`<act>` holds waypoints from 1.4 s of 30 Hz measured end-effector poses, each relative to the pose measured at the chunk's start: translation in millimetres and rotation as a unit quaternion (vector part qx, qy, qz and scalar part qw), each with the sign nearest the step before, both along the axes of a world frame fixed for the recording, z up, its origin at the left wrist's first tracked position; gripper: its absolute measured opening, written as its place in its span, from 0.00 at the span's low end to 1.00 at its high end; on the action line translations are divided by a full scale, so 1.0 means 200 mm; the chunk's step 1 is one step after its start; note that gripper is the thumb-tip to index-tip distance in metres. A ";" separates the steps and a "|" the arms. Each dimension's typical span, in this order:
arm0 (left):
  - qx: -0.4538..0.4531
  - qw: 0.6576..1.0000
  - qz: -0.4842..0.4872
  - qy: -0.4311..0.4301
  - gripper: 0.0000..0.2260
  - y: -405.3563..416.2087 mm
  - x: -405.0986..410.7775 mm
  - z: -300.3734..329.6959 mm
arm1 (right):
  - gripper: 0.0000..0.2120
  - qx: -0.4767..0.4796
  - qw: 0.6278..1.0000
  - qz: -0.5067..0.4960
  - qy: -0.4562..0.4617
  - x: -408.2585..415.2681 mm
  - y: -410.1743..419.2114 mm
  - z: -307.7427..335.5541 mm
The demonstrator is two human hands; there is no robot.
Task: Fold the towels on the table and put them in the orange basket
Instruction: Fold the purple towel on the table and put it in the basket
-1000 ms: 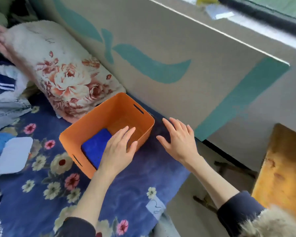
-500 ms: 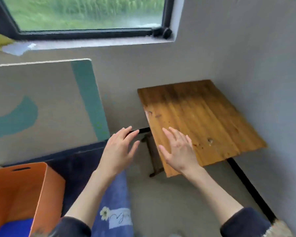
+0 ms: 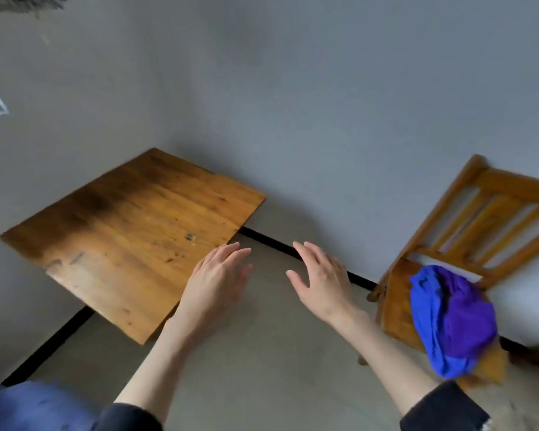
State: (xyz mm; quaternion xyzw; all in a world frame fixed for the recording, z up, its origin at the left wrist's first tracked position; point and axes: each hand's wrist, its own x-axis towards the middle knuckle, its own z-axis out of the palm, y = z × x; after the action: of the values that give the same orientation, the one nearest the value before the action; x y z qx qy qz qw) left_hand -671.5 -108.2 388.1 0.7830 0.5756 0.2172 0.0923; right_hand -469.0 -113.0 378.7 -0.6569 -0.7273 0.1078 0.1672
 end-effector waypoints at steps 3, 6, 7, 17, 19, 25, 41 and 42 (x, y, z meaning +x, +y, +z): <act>0.001 0.998 -0.064 -0.023 0.14 -0.05 0.40 -0.01 | 0.26 -0.003 0.999 -0.047 -0.003 0.39 -0.15 -0.01; -0.019 0.992 -0.117 -0.033 0.13 -0.10 0.75 -0.07 | 0.25 -0.003 0.995 -0.100 0.000 0.74 -0.31 -0.02; -0.028 0.990 -0.132 -0.035 0.13 -0.11 0.87 -0.09 | 0.24 -0.006 0.993 -0.117 0.001 0.85 -0.37 -0.02; -0.104 0.960 -0.261 -0.004 0.15 -0.14 1.80 -0.30 | 0.24 -0.045 0.967 -0.251 0.005 1.71 -0.68 -0.17; -0.120 0.953 -0.278 -0.002 0.14 -0.10 1.96 -0.37 | 0.24 -0.057 0.961 -0.269 0.007 1.85 -0.68 -0.23; -0.215 0.933 -0.288 -0.004 0.13 0.13 2.42 -0.65 | 0.23 -0.121 0.944 -0.306 0.010 2.33 -0.55 -0.48; -0.358 0.866 -0.322 0.135 0.19 0.65 3.70 -1.48 | 0.21 -0.267 0.917 -0.293 0.039 3.51 0.06 -1.37; -0.357 0.866 -0.320 0.142 0.20 0.64 3.74 -1.54 | 0.21 -0.275 0.917 -0.285 0.042 3.55 0.08 -1.43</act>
State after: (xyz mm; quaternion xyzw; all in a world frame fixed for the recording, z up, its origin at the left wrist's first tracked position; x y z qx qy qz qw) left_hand 75.9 20.7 80.5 0.8601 0.3385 -0.1579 0.3475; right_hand 241.1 -96.3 92.5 -0.8512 -0.4435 0.2785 0.0342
